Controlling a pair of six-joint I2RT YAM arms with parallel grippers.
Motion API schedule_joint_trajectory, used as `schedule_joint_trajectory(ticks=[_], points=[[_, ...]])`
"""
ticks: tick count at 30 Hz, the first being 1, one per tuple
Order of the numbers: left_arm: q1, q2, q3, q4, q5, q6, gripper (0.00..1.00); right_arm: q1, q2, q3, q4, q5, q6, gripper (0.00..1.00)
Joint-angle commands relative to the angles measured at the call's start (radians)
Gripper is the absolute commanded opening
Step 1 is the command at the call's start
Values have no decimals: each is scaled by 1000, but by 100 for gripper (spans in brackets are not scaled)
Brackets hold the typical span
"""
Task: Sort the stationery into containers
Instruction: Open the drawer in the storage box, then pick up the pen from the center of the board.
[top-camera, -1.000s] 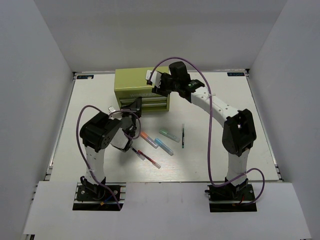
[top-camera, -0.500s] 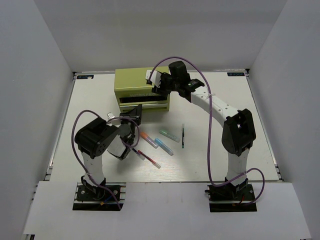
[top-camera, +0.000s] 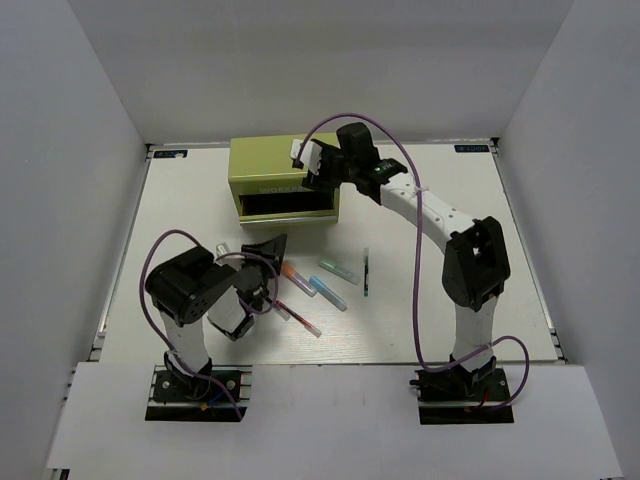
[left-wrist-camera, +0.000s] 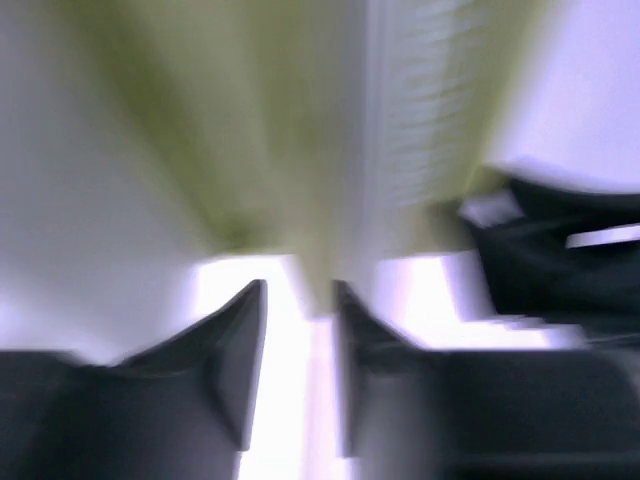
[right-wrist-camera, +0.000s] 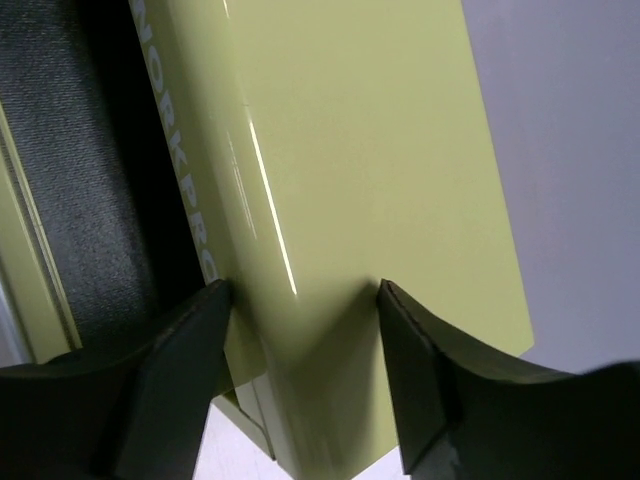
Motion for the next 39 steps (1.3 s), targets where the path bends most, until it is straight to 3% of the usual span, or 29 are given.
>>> schedule_joint_trajectory(ticks=[1,3,4,10,19,21,23,24,25,26,27,28,29,32,34,35,36,37,39], points=[[-22,47,-70,302,8,48,56,-8,44,-18,15,47,8,68],[-22,36,-70,302,17,48,72,-8,33,-22,12,39,8,72],[-22,24,-70,302,17,48,74,-6,21,-26,8,35,8,72],[-22,-111,-136,254,79,95,83,-8,-68,-105,-1,3,4,78],[-2,-441,-146,-111,232,224,89,-14,-290,-257,6,-13,23,81],[-2,-561,-98,-313,296,290,90,-21,-339,-352,5,-27,32,79],[-2,-649,-12,-634,356,342,93,-29,-448,-433,5,-65,50,72],[-2,-689,30,-771,365,405,94,-34,-471,-490,-13,-82,54,67],[-2,-750,76,-916,366,428,96,-38,-526,-518,-23,-94,60,55],[-2,-772,163,-1176,352,451,97,-43,-577,-577,-33,-131,75,50],[-2,-786,204,-1300,334,476,97,-44,-623,-637,-53,-148,78,45],[-2,-798,246,-1423,276,476,94,-51,-643,-694,-66,-163,80,40],[-2,-812,310,-1611,254,467,88,-48,-692,-723,-66,-178,95,27],[-2,-876,329,-1705,229,523,83,-54,-735,-847,-96,-250,84,20],[-2,-918,309,-1705,229,556,68,-46,-745,-930,-103,-315,80,29],[-2,-932,300,-1705,229,556,60,-46,-740,-949,-100,-324,68,45],[-2,-943,300,-1717,238,571,34,-45,-734,-978,-81,-342,66,52],[-2,-943,300,-1732,247,604,26,-40,-716,-984,-57,-341,73,57],[-2,-912,358,-1853,258,605,18,-41,-677,-984,-29,-326,74,66]])
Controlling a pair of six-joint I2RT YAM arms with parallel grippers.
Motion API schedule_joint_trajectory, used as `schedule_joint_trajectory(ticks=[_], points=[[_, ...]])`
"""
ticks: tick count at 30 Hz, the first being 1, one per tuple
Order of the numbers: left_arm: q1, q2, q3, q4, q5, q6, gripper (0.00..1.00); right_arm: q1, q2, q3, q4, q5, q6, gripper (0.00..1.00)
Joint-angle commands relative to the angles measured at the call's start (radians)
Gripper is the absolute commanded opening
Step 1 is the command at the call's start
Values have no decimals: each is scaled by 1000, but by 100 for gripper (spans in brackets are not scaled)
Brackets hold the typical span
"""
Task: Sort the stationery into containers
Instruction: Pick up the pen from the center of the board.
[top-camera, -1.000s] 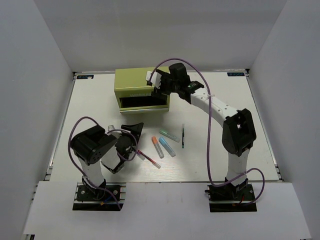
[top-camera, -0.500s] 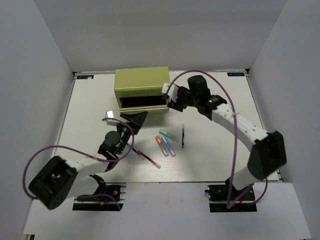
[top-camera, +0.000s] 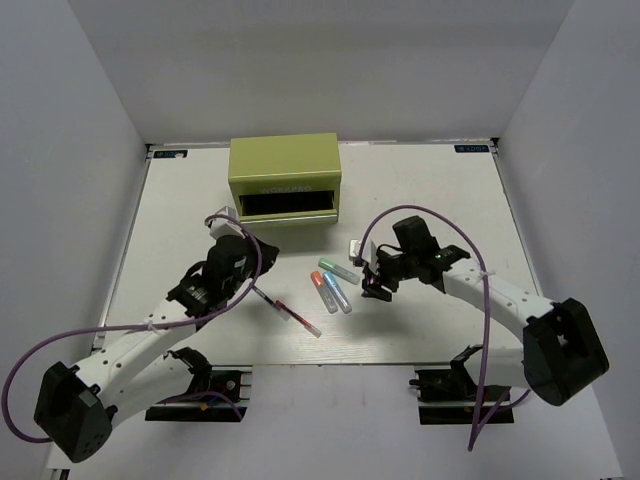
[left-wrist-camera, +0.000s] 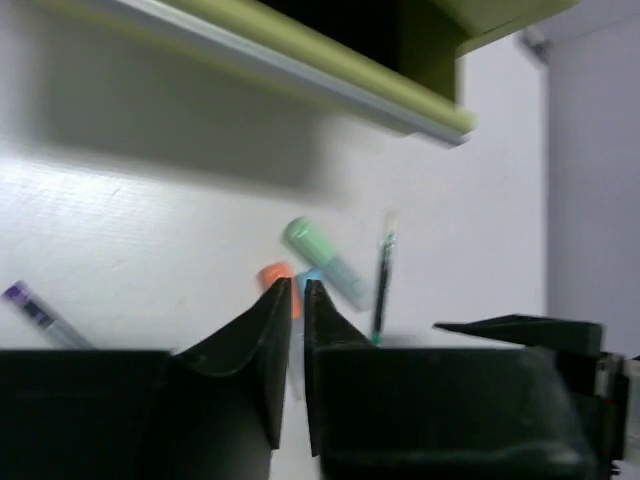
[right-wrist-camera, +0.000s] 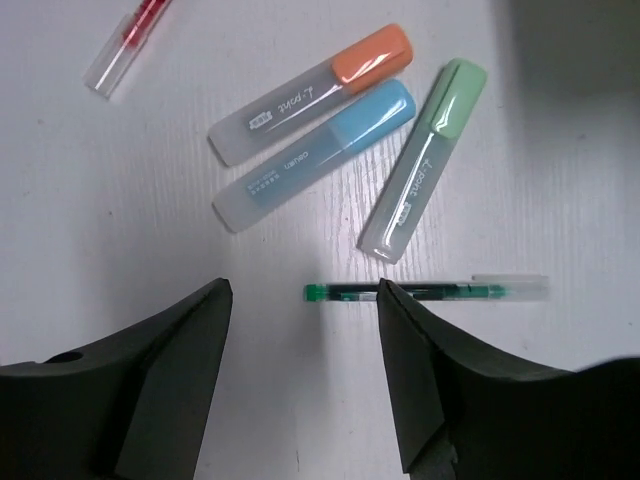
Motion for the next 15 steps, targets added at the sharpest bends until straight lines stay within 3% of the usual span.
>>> schedule_joint_trajectory(ticks=[1,4,5,7,15], points=[[2,51,89,-247,8,79,23,16,54,5,80,-37,2,66],[2,93,114,-304,46,108,64,4,148,39,126,-18,9,66],[2,93,114,-304,58,121,69,8,166,60,130,-9,17,66],[2,78,94,-293,88,121,75,8,234,95,139,-3,40,66],[2,6,30,-258,118,121,75,16,405,181,202,118,60,65]])
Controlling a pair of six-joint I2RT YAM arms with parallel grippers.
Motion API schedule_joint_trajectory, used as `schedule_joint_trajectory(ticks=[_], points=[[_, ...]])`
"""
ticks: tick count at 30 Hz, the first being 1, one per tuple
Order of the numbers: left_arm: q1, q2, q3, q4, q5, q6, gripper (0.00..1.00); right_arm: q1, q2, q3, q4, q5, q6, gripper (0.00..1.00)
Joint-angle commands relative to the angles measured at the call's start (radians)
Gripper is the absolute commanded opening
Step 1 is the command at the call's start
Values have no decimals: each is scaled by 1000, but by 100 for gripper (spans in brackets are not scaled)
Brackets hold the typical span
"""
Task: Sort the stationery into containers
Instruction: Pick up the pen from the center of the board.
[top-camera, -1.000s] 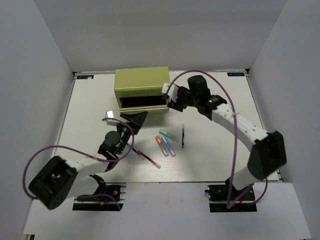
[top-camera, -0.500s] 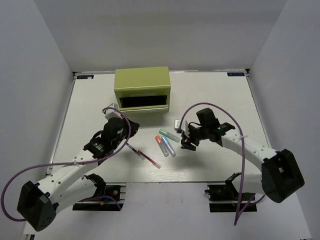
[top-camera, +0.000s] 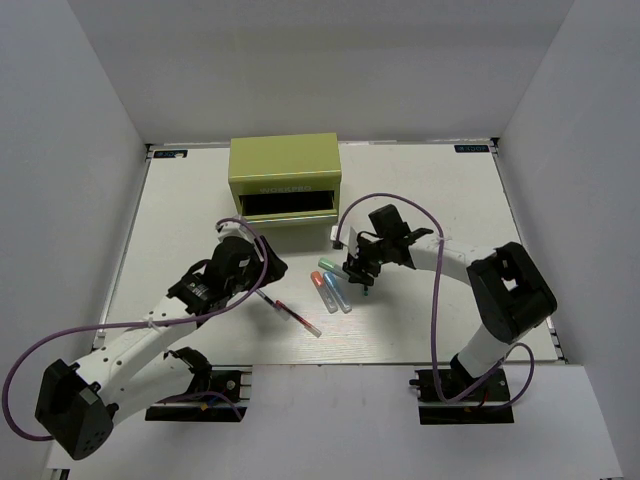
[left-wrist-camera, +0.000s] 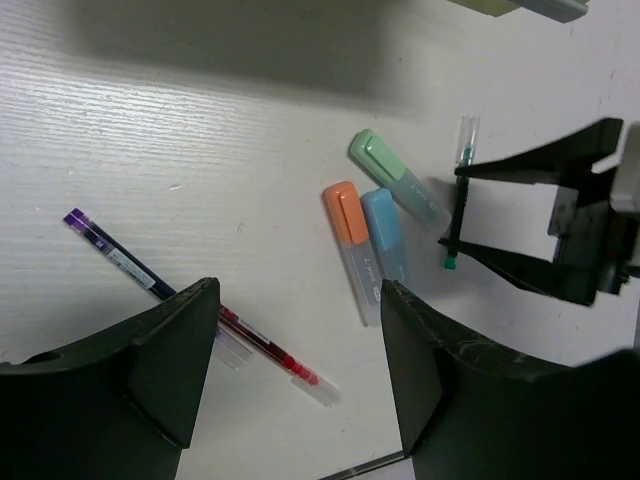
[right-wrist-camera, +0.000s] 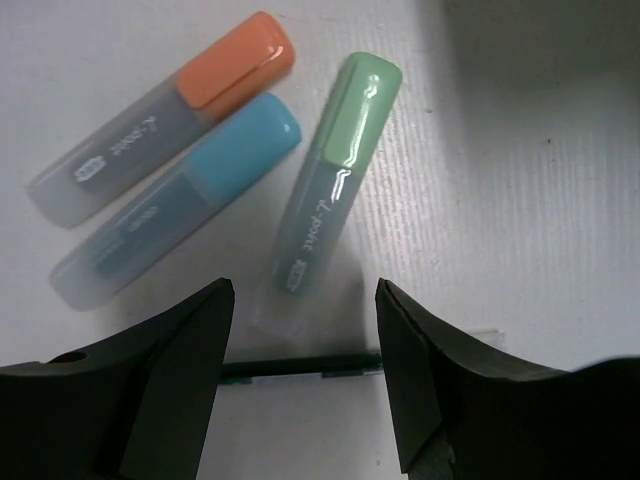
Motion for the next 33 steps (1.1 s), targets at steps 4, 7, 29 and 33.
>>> schedule_joint_trajectory(ticks=[4,7,29,33], points=[[2,-13,-16,32,46,16,75,5,78,58,62,66,9,65],[2,31,-6,52,58,26,75,13,104,73,63,84,10,64],[-7,271,55,123,225,135,84,8,-148,67,-185,-1,-108,0],[-7,237,4,143,243,135,84,19,-278,134,-221,-68,-116,0]])
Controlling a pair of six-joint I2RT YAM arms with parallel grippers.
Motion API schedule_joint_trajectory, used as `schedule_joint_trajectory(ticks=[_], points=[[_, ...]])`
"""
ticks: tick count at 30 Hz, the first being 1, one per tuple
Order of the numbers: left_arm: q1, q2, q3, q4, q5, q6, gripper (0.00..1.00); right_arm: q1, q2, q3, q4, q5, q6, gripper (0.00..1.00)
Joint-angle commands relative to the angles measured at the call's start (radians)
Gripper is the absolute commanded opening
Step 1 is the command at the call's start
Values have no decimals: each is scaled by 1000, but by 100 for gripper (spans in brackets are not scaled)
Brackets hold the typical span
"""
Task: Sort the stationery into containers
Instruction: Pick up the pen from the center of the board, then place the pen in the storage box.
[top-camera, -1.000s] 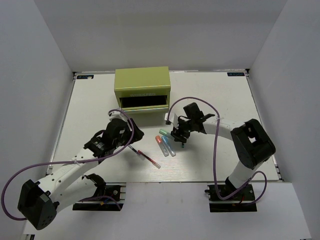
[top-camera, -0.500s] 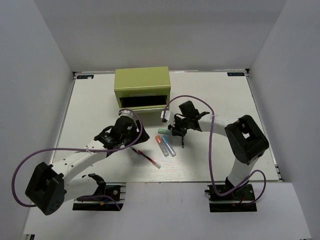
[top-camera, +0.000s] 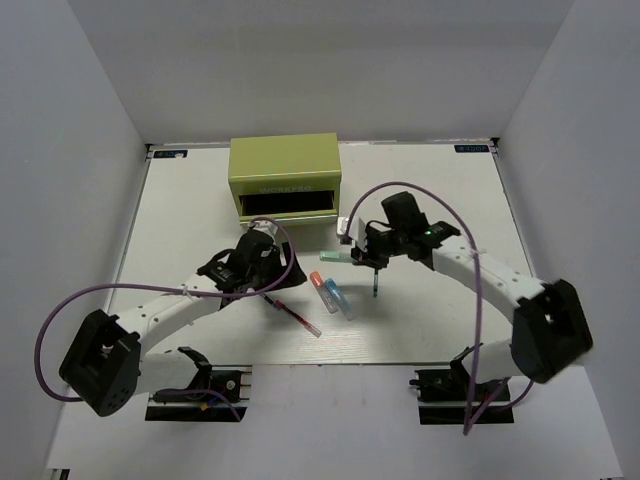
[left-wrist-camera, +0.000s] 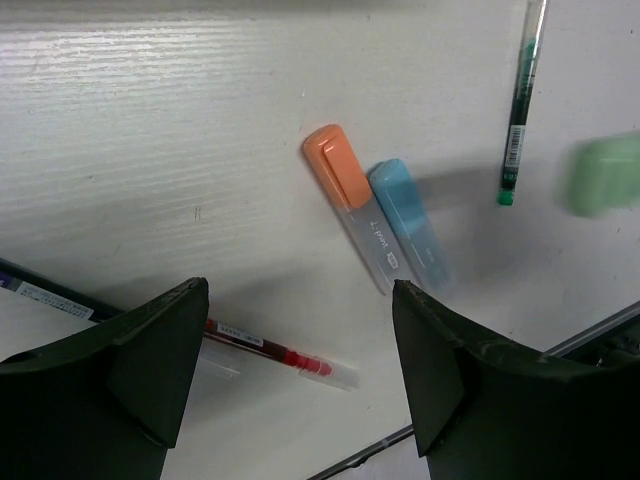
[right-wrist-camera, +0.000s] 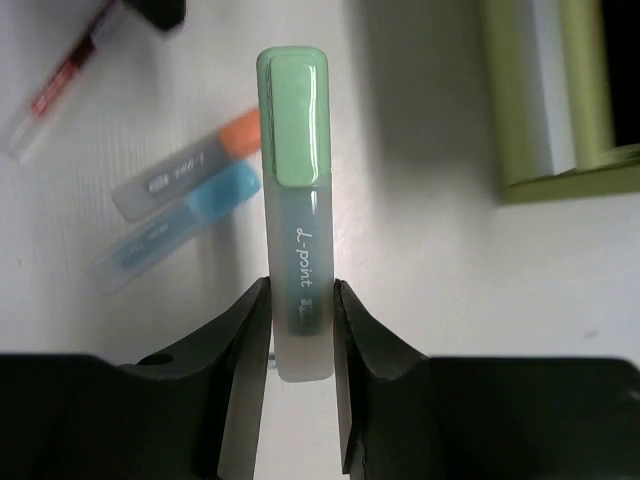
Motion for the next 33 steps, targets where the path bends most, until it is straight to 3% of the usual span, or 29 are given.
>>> schedule_joint_trajectory(ticks=[1,4,7,13,18,22,23,26,33], points=[[-4,-43,-39,32,32,15,84,8,-111,75,-29,-100,-21,0],[-4,-52,-59,42,32,15,84,9,-112,122,37,-71,-8,0],[-4,-52,-59,61,41,4,86,14,-20,240,73,-12,-2,0],[-4,-62,-82,85,41,-28,100,31,181,450,129,70,-28,0],[-4,-80,-107,107,50,-39,100,32,347,617,92,123,-48,3],[-4,-91,-107,98,50,-48,100,42,386,645,106,132,-34,19],[-4,-91,-107,98,50,-48,100,40,390,644,104,130,-30,30],[-4,-91,-116,108,50,-48,100,45,389,639,107,136,-19,45],[-4,-11,-84,128,81,-37,100,43,337,607,123,123,45,50]])
